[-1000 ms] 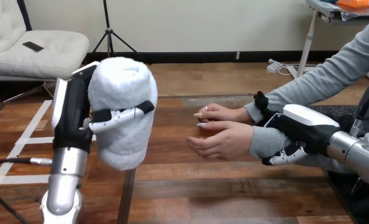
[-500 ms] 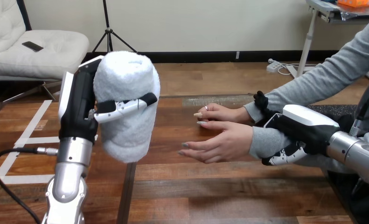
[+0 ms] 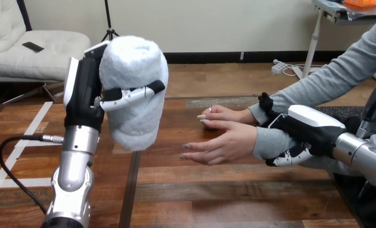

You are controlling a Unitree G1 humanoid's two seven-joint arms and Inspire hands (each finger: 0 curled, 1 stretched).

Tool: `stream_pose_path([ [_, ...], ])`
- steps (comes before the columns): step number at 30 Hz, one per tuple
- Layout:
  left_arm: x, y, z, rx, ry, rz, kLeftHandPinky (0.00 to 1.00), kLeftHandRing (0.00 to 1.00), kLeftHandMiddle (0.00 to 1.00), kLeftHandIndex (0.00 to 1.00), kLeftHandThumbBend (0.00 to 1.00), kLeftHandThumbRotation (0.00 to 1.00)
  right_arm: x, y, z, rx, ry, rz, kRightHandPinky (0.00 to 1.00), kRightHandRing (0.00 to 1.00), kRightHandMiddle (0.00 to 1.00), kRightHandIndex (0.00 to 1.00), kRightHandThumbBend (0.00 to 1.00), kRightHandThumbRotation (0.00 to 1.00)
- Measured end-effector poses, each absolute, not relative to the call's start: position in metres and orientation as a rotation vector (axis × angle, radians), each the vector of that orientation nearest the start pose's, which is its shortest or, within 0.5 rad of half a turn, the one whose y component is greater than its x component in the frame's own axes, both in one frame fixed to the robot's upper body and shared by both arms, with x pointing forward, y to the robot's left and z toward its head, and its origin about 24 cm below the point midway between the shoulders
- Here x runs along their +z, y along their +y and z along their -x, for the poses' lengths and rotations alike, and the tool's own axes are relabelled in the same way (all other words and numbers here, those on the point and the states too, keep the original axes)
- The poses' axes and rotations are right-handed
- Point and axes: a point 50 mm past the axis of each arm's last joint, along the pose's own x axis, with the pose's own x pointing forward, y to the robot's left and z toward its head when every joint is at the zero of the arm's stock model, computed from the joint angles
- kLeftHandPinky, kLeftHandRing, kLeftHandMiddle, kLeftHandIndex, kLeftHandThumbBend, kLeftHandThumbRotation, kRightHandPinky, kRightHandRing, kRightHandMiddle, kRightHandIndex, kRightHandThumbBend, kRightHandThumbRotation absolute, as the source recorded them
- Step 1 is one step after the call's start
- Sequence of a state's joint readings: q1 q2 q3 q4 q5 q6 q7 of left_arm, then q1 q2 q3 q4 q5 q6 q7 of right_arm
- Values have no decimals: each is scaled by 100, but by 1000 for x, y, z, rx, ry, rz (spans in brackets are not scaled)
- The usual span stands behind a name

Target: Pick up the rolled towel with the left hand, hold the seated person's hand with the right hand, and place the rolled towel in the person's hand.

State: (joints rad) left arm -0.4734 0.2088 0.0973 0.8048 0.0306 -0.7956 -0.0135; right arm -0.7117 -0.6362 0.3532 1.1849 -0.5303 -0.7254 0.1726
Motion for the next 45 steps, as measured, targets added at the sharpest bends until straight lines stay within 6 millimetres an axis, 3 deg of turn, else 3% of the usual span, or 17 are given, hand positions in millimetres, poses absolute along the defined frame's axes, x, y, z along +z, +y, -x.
stream_pose_path([
  [4,88,188,-328,-20,-521,-194,31,34,39,41,61,0,58,-250,-336,575,37,1187,20,24,30,32,44,0],
  [32,89,188,-327,-30,-527,-190,32,36,39,41,60,0,58,-246,-337,583,20,1172,15,19,25,27,43,0],
  [45,88,185,-327,-37,-527,-180,32,36,39,41,60,0,57,-241,-338,588,14,1164,13,17,24,26,43,5],
])
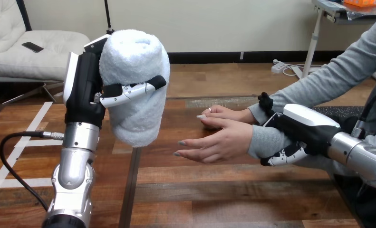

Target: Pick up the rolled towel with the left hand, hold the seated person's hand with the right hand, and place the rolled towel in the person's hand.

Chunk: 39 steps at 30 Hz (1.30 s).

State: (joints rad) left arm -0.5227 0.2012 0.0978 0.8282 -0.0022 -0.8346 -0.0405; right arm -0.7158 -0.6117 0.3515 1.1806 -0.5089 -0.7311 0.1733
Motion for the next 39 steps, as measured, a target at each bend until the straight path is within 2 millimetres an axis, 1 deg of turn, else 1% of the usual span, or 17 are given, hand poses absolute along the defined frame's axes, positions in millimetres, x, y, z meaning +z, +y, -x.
stream_pose_path([
  [12,87,181,-327,-36,-526,-169,31,35,39,41,60,0,58,-235,-341,593,2,1156,14,18,24,26,44,5],
  [27,86,178,-327,-40,-525,-154,32,35,39,41,60,0,59,-228,-344,609,0,1151,16,20,26,27,43,9],
  [39,84,170,-327,-40,-524,-129,32,36,40,41,62,0,60,-222,-346,622,-10,1147,17,21,26,28,43,12],
])
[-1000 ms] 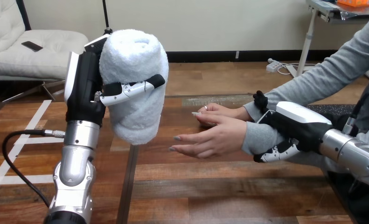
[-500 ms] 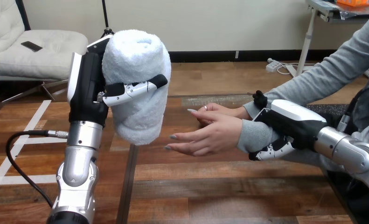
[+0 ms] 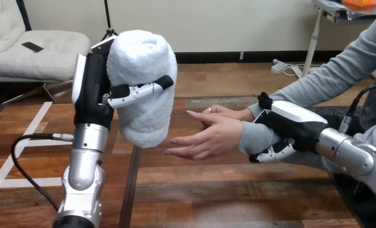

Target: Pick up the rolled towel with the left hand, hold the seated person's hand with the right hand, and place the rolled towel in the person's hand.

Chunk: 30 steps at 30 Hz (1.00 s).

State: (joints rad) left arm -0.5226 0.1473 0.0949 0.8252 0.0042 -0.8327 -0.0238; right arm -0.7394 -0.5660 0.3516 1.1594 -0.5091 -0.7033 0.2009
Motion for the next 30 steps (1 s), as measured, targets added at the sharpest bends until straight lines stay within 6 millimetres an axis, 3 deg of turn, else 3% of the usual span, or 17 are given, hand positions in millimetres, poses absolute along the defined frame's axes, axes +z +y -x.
stream_pose_path([
  [30,81,154,-327,-38,-516,-120,33,36,40,41,64,0,60,-213,-347,646,-32,1135,16,20,25,27,42,18],
])
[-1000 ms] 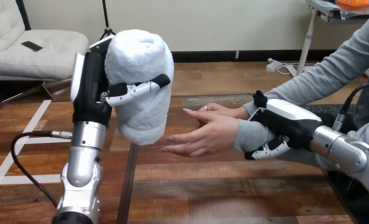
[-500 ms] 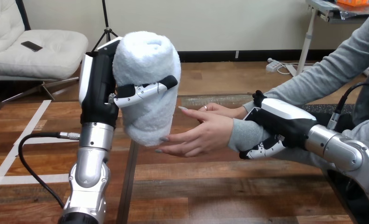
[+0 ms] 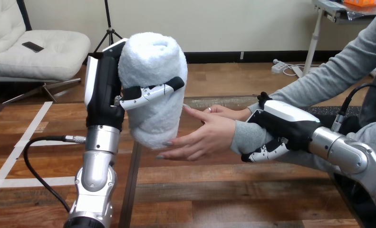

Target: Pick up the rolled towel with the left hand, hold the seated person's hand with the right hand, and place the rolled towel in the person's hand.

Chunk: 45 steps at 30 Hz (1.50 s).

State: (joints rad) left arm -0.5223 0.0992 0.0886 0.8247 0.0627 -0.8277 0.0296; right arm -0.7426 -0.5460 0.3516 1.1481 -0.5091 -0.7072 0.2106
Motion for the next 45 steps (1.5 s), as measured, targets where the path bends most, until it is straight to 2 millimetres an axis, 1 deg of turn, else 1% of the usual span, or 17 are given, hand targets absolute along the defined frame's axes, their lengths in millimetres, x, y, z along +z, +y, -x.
stream_pose_path([
  [10,79,146,-327,-43,-513,-92,33,37,40,41,65,0,60,-212,-347,648,-34,1133,15,20,25,26,42,21],
  [34,76,122,-324,-72,-505,-12,32,36,40,40,66,0,59,-210,-347,654,-39,1130,16,20,25,26,42,24],
  [45,75,119,-324,-67,-502,-1,33,37,40,40,65,0,58,-210,-348,648,-25,1133,15,20,25,26,42,27],
])
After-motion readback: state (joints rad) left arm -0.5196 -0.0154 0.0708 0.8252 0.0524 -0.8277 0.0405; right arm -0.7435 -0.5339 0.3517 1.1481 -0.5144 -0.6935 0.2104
